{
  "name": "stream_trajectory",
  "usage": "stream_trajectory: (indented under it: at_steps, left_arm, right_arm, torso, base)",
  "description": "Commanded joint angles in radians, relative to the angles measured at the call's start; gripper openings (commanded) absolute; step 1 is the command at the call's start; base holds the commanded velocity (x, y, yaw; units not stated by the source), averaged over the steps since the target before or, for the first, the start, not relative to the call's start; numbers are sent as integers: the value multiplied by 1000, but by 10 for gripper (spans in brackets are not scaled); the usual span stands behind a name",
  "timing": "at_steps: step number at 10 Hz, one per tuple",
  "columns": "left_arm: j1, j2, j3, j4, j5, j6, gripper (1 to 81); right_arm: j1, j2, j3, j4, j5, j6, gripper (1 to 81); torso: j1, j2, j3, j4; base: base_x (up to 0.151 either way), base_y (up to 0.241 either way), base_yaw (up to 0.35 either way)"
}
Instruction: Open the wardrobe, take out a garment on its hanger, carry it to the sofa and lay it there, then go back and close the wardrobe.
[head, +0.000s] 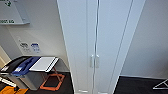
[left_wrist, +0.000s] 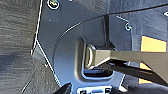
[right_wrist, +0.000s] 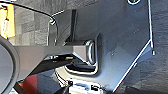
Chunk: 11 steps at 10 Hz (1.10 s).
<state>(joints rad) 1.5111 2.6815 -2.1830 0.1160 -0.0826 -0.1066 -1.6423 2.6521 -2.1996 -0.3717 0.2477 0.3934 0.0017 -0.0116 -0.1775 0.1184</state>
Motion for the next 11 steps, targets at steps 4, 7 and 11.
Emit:
stream_trajectory:
  at_steps: [4,7,11]
  left_arm:
    - [-13,-23,12,11,58,2,811]
    - [-13,-21,12,11,58,2,811]
    - [-13,-20,12,11,58,2,811]
  right_arm:
    - [-15,-58,40,-19,25,1,811]
    - [-12,-58,40,-23,15,-1,811]
    - [-11,-53,37,-24,12,-1,811]
  torso:
    - [0,0,0,0]
    - [0,0,0,0]
    - [0,0,0,0]
  base:
    - [99,0,0]
    - [112,0,0]
    - [112,0,0]
